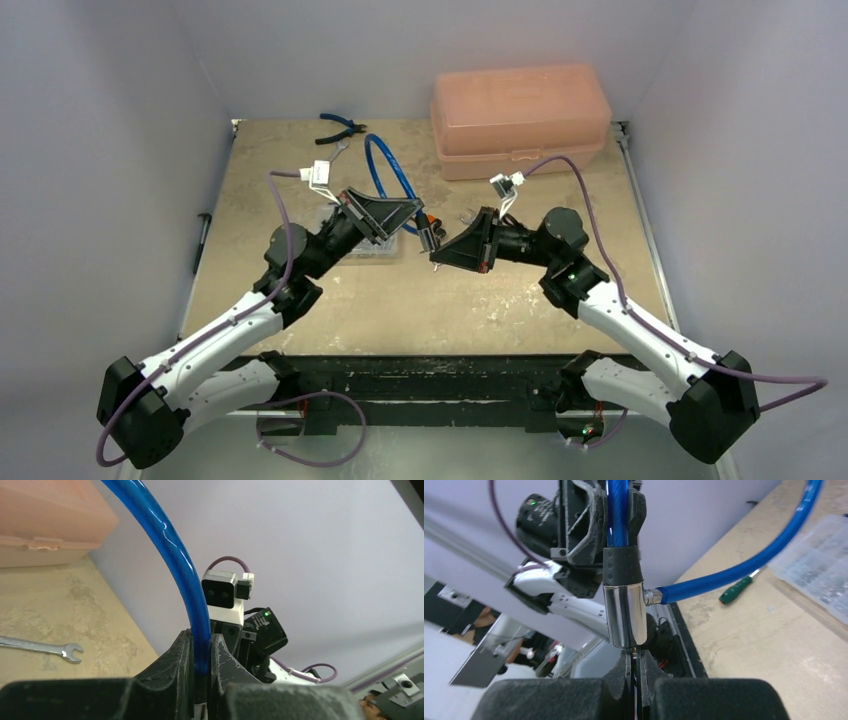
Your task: Unlock with the key
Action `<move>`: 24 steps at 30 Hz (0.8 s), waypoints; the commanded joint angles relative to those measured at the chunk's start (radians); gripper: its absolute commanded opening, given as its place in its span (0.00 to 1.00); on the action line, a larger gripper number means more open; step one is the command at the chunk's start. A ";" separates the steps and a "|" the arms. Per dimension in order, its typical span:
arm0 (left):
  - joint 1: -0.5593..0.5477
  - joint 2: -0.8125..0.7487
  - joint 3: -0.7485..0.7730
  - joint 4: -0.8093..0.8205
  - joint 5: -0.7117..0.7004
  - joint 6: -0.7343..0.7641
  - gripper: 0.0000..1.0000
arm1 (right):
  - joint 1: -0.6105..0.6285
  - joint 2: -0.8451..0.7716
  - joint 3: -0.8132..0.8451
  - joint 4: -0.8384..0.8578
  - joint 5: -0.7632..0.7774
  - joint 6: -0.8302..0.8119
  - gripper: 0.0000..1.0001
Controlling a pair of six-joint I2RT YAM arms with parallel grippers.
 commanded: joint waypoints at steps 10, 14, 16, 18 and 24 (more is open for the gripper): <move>-0.051 -0.015 -0.062 0.230 0.268 -0.054 0.00 | -0.026 0.076 0.002 0.644 -0.132 0.259 0.00; -0.063 -0.012 -0.077 0.312 0.305 -0.049 0.00 | -0.026 0.148 -0.006 0.890 -0.179 0.423 0.00; -0.074 -0.011 -0.087 0.367 0.330 -0.032 0.00 | -0.027 0.194 -0.003 1.044 -0.200 0.525 0.00; -0.085 -0.010 -0.094 0.406 0.348 -0.013 0.00 | -0.026 0.241 0.007 1.195 -0.213 0.617 0.00; -0.093 0.024 -0.098 0.526 0.439 -0.004 0.00 | -0.027 0.357 0.063 1.445 -0.221 0.830 0.00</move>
